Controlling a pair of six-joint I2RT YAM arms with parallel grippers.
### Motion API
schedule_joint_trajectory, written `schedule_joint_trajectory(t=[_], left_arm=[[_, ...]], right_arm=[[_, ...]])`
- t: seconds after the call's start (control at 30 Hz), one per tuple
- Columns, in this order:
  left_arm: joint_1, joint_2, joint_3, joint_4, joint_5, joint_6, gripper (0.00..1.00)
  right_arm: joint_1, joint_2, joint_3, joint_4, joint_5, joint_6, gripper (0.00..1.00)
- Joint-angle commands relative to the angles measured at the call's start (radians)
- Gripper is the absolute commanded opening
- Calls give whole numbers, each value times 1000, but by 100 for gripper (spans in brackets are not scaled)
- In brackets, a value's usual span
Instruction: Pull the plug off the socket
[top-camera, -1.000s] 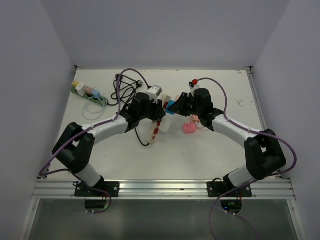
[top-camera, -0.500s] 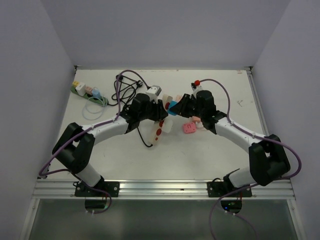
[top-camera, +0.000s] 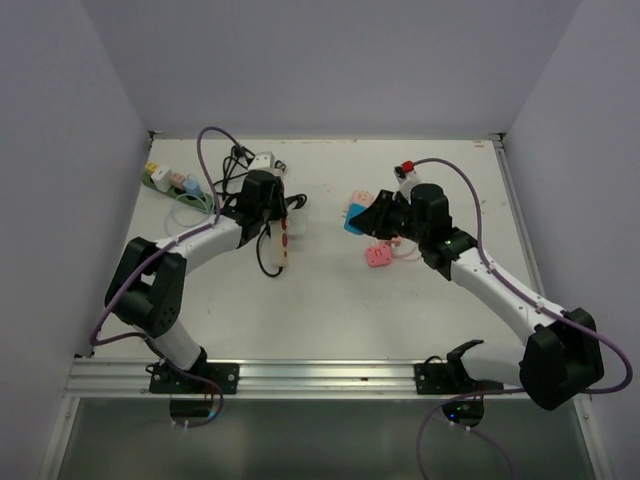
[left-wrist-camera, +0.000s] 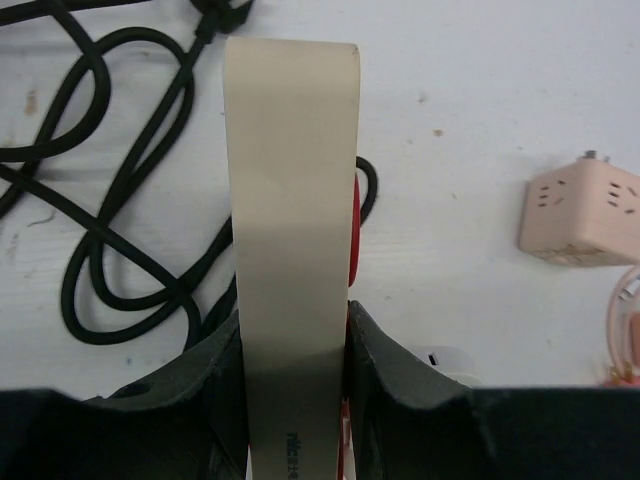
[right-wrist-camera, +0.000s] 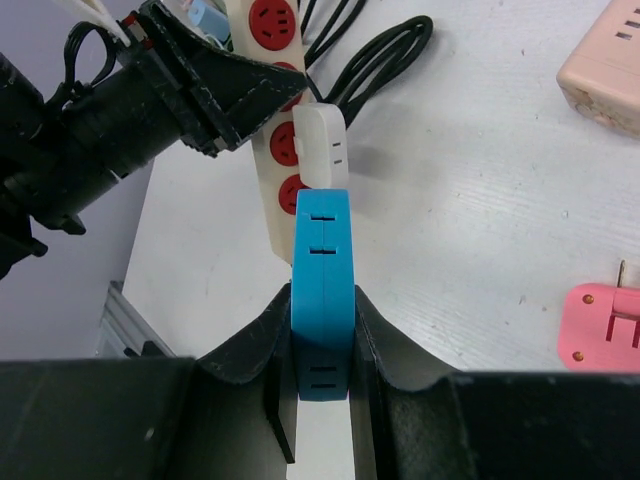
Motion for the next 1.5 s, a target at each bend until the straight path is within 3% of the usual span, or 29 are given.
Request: schedule_joint_trajectory(t=[0.0, 0.23, 0.43, 0.7, 0.8, 0.83, 0.9, 0.93, 1.03, 1.23, 1.33, 1.47], left_arm=[[0, -29, 60, 15, -106, -19, 0], [0, -92, 67, 21, 2, -2, 0], [0, -144, 54, -2, 148, 30, 0], [0, -178, 18, -5, 260, 56, 0], [0, -181, 14, -3, 265, 53, 0], [0, -181, 14, 0, 268, 53, 0], [0, -178, 14, 3, 271, 55, 0], [0, -175, 14, 4, 273, 55, 0], [0, -169, 14, 9, 282, 46, 0], [0, -166, 16, 9, 277, 44, 0], [0, -164, 19, 7, 290, 42, 0], [0, -155, 25, 10, 300, 38, 0]], right_arm=[[-2, -26, 0, -61, -18, -37, 0], [-105, -15, -70, -79, 59, -23, 0], [-318, 25, -205, 43, 18, 80, 0], [-499, 115, -340, 183, 15, 153, 0], [-524, 132, -351, 189, 12, 159, 12], [-525, 132, -354, 185, 10, 158, 24], [-525, 122, -348, 145, 41, 144, 37], [-527, 106, -342, 86, 61, 138, 52], [-529, 72, -314, -36, 133, 103, 74], [-529, 40, -228, -266, 277, 74, 94], [-525, 5, -171, -321, 315, 32, 96], [-498, -4, -133, -257, 184, -20, 90]])
